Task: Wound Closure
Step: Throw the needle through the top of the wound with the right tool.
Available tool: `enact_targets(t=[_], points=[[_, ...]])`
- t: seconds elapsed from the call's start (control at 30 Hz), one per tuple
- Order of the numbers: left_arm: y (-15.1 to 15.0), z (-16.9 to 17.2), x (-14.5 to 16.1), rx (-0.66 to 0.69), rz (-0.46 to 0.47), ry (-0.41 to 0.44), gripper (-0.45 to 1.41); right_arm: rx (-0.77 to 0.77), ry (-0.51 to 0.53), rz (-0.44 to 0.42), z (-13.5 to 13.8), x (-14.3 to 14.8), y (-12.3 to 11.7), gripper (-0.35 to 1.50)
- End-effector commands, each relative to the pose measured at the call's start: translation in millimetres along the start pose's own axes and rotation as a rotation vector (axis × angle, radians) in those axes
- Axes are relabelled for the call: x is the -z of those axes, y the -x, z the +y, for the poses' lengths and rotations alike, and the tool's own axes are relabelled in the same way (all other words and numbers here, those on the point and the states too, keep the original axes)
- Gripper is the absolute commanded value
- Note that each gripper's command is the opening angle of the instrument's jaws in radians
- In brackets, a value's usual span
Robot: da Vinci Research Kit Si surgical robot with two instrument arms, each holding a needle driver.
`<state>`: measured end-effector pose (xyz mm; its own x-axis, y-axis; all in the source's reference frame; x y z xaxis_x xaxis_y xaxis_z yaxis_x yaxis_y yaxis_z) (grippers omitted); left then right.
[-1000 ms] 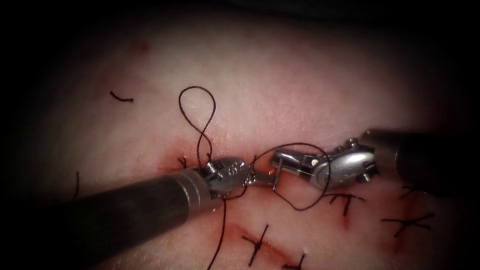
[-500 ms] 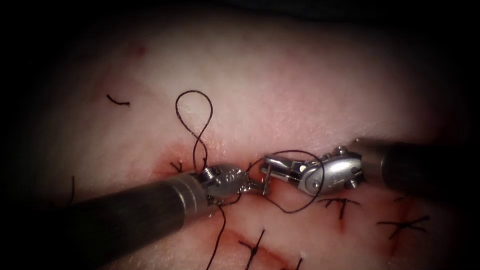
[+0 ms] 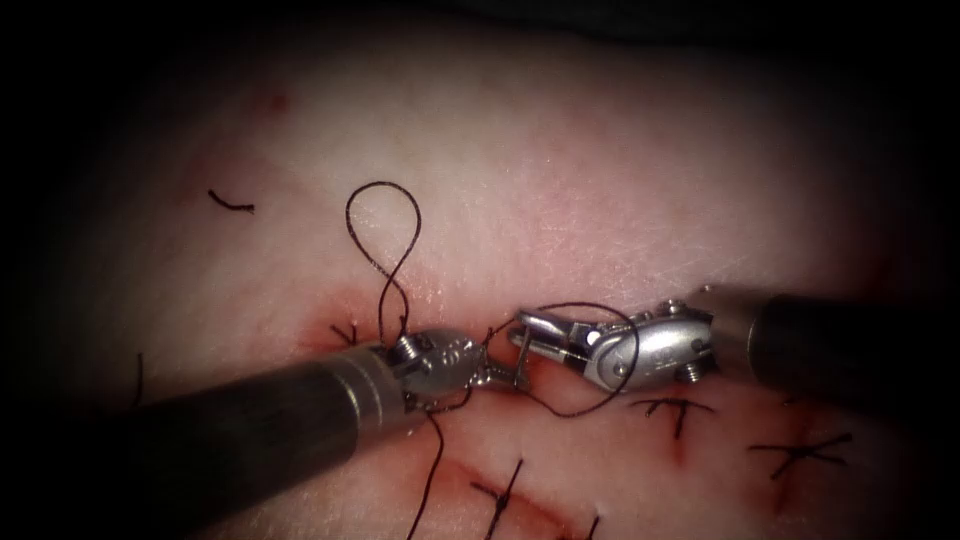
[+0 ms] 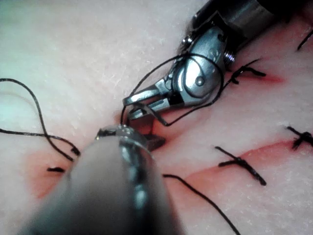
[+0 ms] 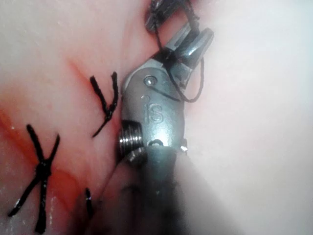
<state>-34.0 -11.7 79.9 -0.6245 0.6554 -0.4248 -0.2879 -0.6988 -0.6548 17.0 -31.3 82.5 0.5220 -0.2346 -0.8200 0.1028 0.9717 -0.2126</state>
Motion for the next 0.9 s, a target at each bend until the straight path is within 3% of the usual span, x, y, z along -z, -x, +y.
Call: enact_targets(t=[0.03, 0.6, 0.9], points=[[-0.3, -0.4, -0.6, -0.003, -0.001, 0.002, -0.45, -0.007, -0.015, -0.012, -1.1, -1.2, 0.3, -0.35], [0.2, -0.4, 0.0, -0.008, -0.026, -0.005, -0.45, -0.058, -0.195, -0.086, -6.3, -2.4, 3.0, -0.35], [0.3, -0.3, 0.2, -0.01, -0.033, -0.003, -0.45, -0.087, -0.232, -0.123, -7.3, -2.5, 3.9, -0.35]])
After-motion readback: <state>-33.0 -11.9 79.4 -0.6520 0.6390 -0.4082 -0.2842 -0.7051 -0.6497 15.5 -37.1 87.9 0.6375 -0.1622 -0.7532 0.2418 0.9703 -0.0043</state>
